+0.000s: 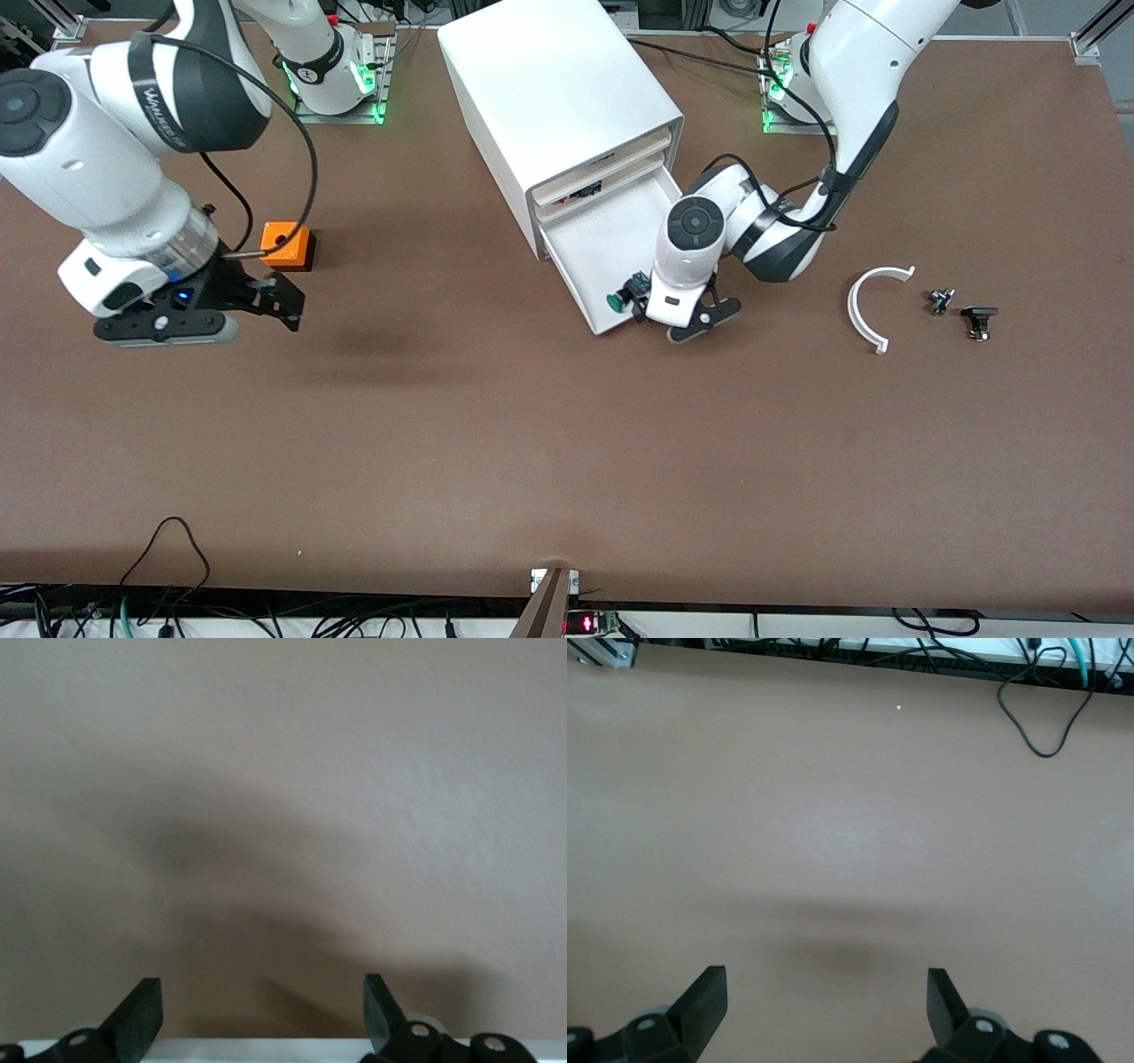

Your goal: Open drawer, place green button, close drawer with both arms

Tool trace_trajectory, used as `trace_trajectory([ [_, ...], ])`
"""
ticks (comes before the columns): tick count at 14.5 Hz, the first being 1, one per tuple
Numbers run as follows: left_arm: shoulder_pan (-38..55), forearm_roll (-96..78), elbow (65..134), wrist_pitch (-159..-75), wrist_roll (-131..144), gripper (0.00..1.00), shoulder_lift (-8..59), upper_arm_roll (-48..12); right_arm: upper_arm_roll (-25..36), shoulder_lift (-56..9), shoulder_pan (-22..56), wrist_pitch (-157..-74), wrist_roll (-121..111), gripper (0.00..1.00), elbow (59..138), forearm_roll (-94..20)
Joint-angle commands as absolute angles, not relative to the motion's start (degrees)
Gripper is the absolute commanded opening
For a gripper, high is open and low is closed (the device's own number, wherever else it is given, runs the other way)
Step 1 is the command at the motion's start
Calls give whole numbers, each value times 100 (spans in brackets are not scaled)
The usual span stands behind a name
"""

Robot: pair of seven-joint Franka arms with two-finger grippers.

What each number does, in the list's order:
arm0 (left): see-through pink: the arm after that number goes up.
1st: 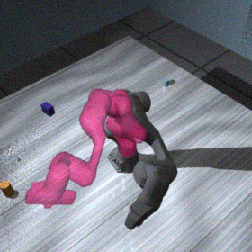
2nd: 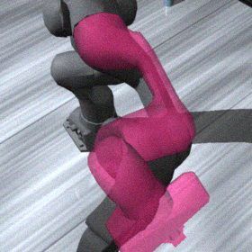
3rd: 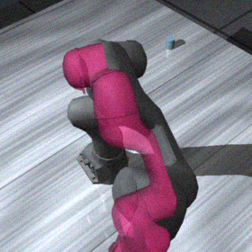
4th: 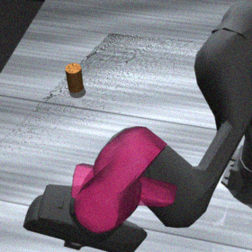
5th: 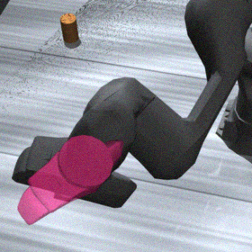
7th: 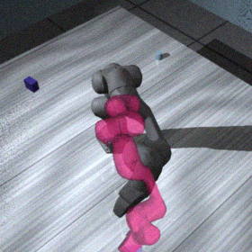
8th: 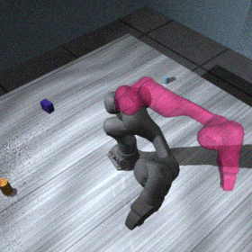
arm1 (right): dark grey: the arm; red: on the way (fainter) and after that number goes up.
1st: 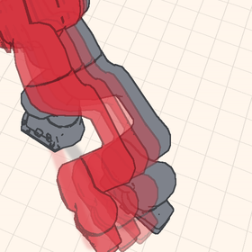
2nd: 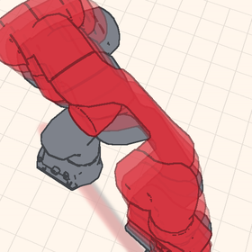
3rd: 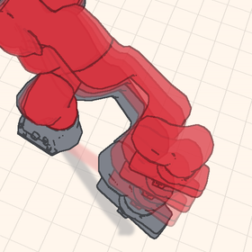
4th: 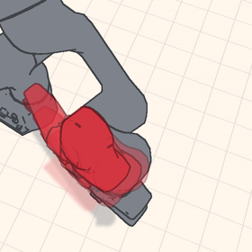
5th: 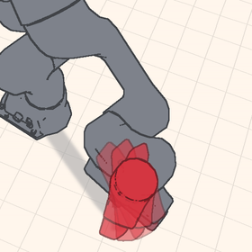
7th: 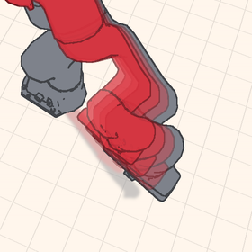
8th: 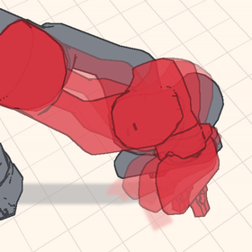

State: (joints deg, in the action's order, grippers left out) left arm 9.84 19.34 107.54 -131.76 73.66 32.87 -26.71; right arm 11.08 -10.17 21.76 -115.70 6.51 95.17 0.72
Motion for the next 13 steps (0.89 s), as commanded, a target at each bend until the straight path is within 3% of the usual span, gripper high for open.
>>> trace_trajectory([
  [1, 923, 2021, 10951, -13157, 7418, 100, 3252, -2952, 1265, -388, 2188, -11795, 273, 100, 10274, 9],
  [11, 984, 1547, 11346, -13122, 7550, 100, 3261, -3717, 1740, 404, 2162, -10881, 246, 100, 10327, 26],
  [12, 1002, 1495, 11364, -13131, 7541, 100, 3261, -3770, 1558, 439, 1849, -10785, 255, 100, 10318, 52],
  [13, 1002, 1433, 11373, -13122, 7541, 100, 3261, -3814, 981, 474, 1332, -10723, 255, 100, 10310, 53],
])
